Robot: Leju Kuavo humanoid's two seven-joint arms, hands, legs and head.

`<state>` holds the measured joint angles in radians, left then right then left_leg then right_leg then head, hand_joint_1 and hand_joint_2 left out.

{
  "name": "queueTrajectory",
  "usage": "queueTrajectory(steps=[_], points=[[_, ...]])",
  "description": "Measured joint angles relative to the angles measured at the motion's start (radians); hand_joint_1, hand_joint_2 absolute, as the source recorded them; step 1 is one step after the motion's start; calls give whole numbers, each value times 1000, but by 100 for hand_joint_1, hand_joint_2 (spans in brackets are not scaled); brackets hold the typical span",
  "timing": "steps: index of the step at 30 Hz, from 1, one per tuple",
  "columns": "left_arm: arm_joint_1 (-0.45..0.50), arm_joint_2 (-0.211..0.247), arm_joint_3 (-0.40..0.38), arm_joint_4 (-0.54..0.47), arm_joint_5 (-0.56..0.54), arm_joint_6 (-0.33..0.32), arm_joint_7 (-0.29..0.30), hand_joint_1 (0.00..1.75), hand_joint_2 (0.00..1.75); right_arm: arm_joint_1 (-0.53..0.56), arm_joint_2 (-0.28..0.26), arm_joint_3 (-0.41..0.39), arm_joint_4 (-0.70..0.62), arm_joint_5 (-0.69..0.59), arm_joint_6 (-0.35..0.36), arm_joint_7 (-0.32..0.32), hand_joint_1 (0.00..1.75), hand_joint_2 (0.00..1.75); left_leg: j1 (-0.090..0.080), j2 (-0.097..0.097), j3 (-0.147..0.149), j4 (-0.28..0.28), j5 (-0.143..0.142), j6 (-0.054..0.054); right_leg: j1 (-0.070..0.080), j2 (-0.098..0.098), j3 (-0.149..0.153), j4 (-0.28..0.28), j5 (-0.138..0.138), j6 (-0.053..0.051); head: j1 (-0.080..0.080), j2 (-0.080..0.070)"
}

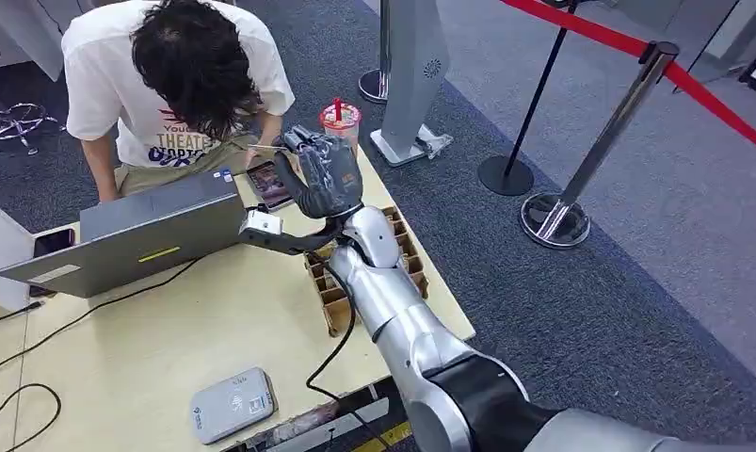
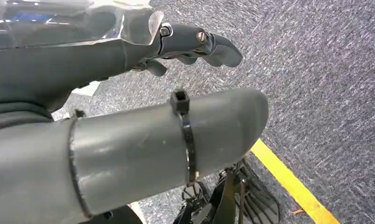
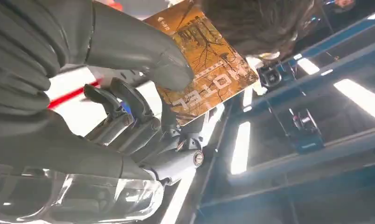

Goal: Pass the card to the sensor for recognition and then transmit it.

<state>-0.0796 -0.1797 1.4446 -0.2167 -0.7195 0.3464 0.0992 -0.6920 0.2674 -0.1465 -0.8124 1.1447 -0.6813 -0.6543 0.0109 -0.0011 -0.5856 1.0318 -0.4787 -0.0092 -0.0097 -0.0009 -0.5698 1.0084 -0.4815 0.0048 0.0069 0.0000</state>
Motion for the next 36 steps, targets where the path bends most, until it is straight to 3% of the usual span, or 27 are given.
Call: queueTrajectory(steps=[5,9,12,15,22,36], points=[[-4,-1,0,0,6,3,-2,0,0,-48,0,17,132,-304,43,-24,175,175,0,0,0,0,0,0,0,0,0,0,0,0,0,0],[-6,-3,0,0,9,3,-3,0,0,-61,0,48,174,-366,72,-17,175,175,0,0,0,0,0,0,0,0,0,0,0,0,0,0],[-6,-4,0,0,9,2,-3,0,0,-69,0,76,191,-377,52,-5,175,175,0,0,0,0,0,0,0,0,0,0,0,0,0,0],[-7,-5,0,0,9,2,-4,0,0,-69,-5,117,192,-328,3,29,175,175,0,0,0,0,0,0,0,0,-1,0,0,0,0,0],[-7,-5,0,0,8,1,-5,0,0,-52,-10,138,141,-148,0,61,175,175,0,0,0,0,0,0,0,0,-1,0,0,0,0,0],[-9,-5,0,0,8,1,-5,0,0,-38,-10,120,99,-86,0,57,175,175,0,0,0,0,0,0,0,0,-1,0,0,0,0,0]])
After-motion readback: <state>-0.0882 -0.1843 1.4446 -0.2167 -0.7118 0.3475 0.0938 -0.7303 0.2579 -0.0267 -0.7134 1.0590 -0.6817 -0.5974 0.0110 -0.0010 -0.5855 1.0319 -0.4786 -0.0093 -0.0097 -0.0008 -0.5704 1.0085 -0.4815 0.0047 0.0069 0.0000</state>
